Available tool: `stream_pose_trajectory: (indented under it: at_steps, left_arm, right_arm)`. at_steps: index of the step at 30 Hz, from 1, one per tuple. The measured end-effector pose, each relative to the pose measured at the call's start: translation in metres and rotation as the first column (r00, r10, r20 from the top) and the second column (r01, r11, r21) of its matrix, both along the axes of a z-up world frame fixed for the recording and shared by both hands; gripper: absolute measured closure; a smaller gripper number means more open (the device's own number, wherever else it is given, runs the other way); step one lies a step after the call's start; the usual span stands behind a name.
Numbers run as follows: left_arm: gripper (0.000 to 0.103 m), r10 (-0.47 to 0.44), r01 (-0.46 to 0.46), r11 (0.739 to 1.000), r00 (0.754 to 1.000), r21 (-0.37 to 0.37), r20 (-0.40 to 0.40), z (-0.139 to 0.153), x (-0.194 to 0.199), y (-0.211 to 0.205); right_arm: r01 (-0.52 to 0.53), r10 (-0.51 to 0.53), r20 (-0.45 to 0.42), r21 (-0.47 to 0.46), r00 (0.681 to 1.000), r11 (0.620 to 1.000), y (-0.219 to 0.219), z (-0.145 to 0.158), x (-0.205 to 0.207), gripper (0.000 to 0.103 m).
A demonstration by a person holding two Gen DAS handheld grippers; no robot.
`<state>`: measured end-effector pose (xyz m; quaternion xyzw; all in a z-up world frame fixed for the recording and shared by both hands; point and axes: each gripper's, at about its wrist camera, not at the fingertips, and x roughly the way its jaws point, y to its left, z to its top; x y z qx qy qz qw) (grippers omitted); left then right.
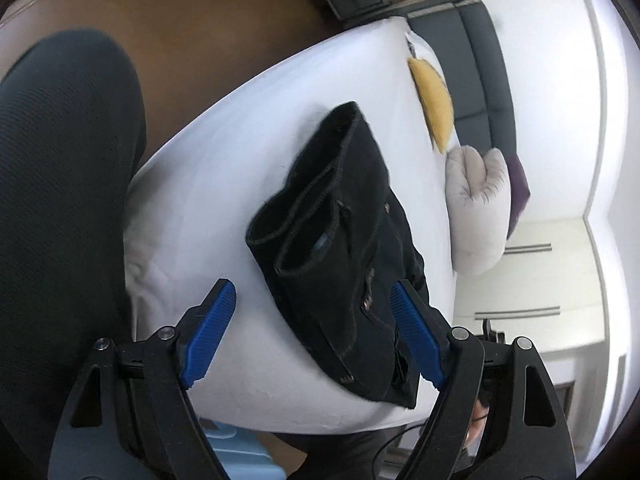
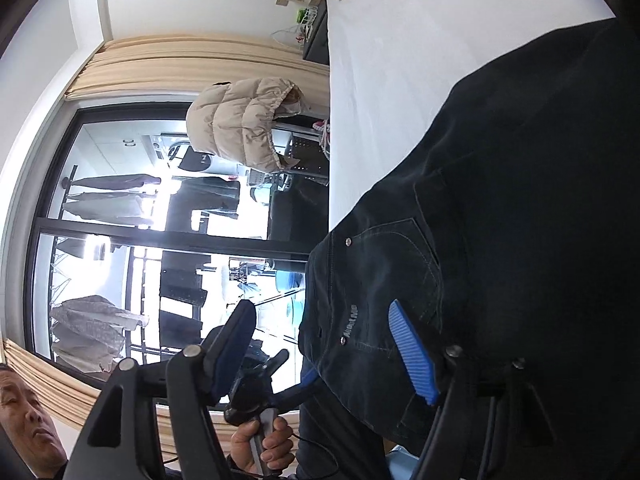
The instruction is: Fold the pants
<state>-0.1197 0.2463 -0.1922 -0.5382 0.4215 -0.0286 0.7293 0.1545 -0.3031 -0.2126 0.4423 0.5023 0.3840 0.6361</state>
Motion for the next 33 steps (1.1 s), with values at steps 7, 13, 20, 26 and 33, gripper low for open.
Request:
stream_pose_trajectory:
  at_steps: [7,13,20,26,33]
  left_arm:
    - [0.026,0.044,-0.043,0.996,0.999,-0.074,0.012,-0.016,0.016,0.009]
    - [0.072,0.018,-0.017,0.994,1.0,-0.111,0.005,-0.025,0.04,0.0]
    - [0.085,-0.021,0.021,0.999,1.0,-0.042,0.017,-0.016,0.06,-0.018]
    - [0.088,-0.107,0.093,0.988,0.988,0.125,0.11,0.035,0.081,-0.047]
    - [0.088,-0.299,0.226,0.92,0.933,0.32,0.2,0.094,0.109,-0.114]
  right_arm:
    - [-0.018,0.017,-0.04,-0.033,0.999,0.999,0.003,-0.015,0.0,0.03]
    - [-0.045,0.04,-0.065,-0.069,0.997,0.997,0.006,-0.021,0.008,0.03]
    - [-0.102,0.084,-0.101,-0.188,0.991,0.977,0.021,-0.034,0.01,0.03]
    - [-0.085,0.076,-0.047,-0.209,0.996,0.974,0.02,-0.032,0.002,0.028]
    - [-0.018,0.006,-0.07,-0.173,0.998,0.985,0.001,-0.019,0.003,0.027]
